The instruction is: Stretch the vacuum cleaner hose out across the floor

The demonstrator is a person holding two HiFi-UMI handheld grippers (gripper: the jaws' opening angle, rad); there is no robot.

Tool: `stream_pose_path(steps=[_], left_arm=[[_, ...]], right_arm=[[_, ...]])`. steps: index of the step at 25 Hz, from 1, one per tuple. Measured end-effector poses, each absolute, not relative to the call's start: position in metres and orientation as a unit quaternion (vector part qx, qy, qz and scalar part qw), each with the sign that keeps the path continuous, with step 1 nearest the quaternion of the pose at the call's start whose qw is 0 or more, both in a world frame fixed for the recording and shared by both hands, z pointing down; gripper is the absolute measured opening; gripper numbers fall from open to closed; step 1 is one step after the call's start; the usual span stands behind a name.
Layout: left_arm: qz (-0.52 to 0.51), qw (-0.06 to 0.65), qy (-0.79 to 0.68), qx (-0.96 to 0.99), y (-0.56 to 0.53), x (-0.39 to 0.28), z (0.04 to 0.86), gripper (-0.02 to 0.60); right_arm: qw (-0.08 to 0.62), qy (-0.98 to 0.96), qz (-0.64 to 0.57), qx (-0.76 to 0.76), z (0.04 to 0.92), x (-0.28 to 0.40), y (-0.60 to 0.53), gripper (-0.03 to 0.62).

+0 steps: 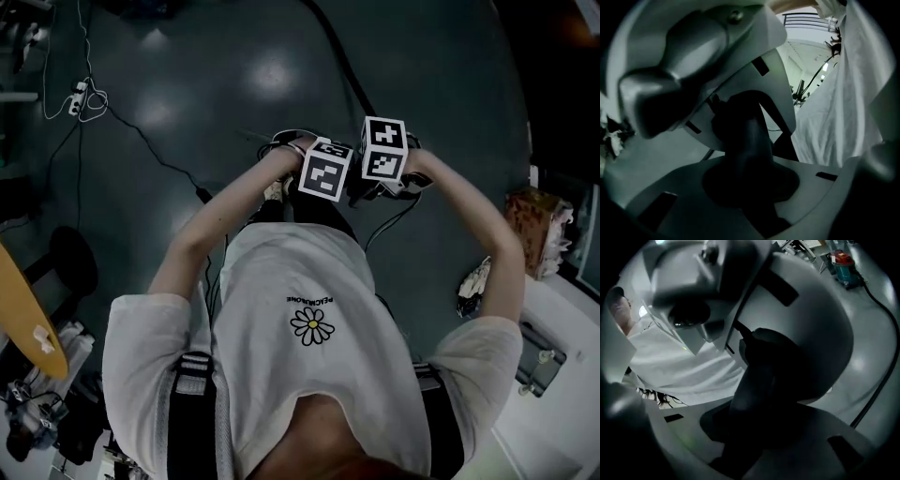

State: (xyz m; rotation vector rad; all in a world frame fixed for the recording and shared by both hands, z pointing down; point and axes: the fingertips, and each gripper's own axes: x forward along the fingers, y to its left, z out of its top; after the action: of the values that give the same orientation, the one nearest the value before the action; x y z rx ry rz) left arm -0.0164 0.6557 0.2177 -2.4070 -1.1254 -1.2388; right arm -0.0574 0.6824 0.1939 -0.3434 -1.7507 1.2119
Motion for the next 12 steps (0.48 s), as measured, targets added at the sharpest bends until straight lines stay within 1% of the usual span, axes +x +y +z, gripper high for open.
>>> stream_pose_path(steps=[1,3,6,8,10,12], left_arm=[[-0.415,0.121,-0.356,-0.828,0.648,-0.023,0.218,0.067],[-0.373,0.163,-0.295,-0.865,0.633,-0.033,0.210,0.067],[-0.305,0.234,-0.206,-0.900,0.617,-0.046,0.190,0.071],[-0.290,0.295,-0.148,-0.898,0.606,-0.055,0.177,0.071],[-0.291,0.370,-0.090,-0.878,0.591,-0.063,0.166,0.073],[-0.288,0.418,-0.037,-0.861,0.580,-0.075,0.155,0.087]], right_arm=[[0.460,-0.720,0.502,-0.132,0.191,-0.065,0.680,0.132],[0.439,-0.727,0.515,-0.115,0.185,-0.082,0.674,0.130],[0.440,-0.742,0.499,-0.089,0.176,-0.106,0.667,0.130],[0.437,-0.757,0.479,-0.083,0.171,-0.117,0.664,0.130],[0.414,-0.773,0.474,-0.078,0.163,-0.125,0.659,0.130],[0.393,-0.782,0.479,-0.069,0.154,-0.137,0.654,0.130]])
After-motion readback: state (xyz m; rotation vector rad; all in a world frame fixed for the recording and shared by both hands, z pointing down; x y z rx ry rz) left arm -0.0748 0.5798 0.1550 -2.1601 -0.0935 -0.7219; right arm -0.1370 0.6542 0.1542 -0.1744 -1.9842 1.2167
